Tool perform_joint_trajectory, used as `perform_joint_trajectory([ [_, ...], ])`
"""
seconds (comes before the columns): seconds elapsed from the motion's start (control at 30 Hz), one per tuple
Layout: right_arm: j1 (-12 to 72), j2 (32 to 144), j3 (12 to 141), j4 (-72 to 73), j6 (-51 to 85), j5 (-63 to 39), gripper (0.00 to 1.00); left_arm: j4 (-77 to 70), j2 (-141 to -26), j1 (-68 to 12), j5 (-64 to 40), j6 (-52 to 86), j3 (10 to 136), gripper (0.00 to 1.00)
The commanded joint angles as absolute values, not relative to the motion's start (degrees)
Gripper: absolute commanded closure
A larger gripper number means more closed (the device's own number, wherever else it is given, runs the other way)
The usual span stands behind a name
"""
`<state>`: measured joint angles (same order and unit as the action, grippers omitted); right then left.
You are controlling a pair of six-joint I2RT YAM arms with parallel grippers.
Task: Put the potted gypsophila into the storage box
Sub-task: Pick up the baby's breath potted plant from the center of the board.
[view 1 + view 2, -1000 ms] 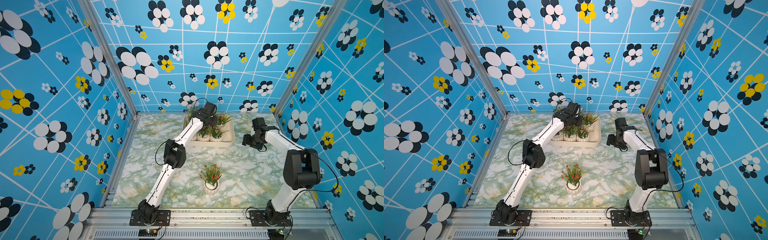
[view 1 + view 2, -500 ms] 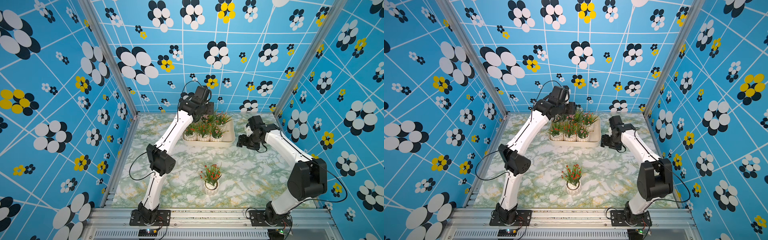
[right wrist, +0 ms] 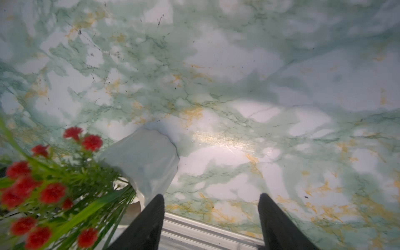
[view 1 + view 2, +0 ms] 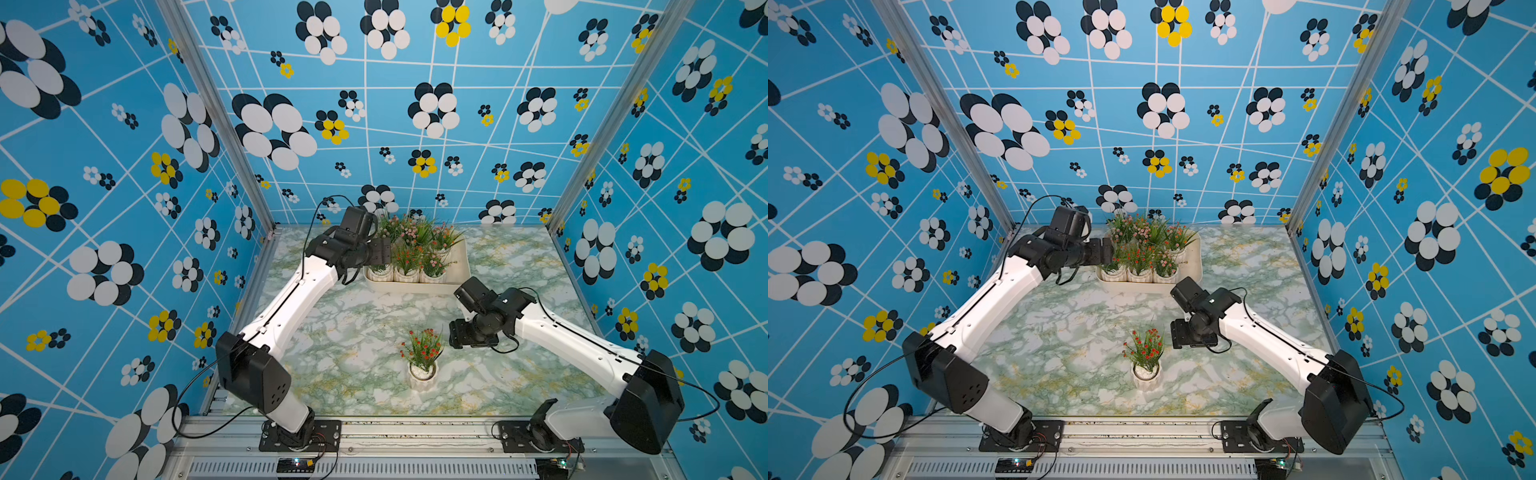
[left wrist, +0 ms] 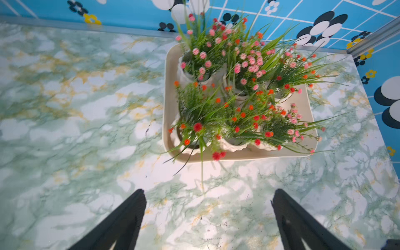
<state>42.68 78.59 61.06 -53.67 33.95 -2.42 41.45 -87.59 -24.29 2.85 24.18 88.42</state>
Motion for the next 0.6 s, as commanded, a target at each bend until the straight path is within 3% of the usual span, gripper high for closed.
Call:
perform_joint_trajectory([
  [0.0,47.45,77.85,59.73,-53.38,42.00,0.71,0.29,38.85,-80.87,-22.33,0.48,26.85,81.36,0.00],
  [0.4,59.38,82.52,56.10,-44.94,52.09,4.80,0.30,39.08,-66.96,-17.45,-4.21,28.19,63.62,0.01],
  [0.57,60.51,84.35,54.42,-42.00,53.17,5.49,0.37,39.46,-64.59,-16.77,-4.89,29.00,60.24,0.01],
])
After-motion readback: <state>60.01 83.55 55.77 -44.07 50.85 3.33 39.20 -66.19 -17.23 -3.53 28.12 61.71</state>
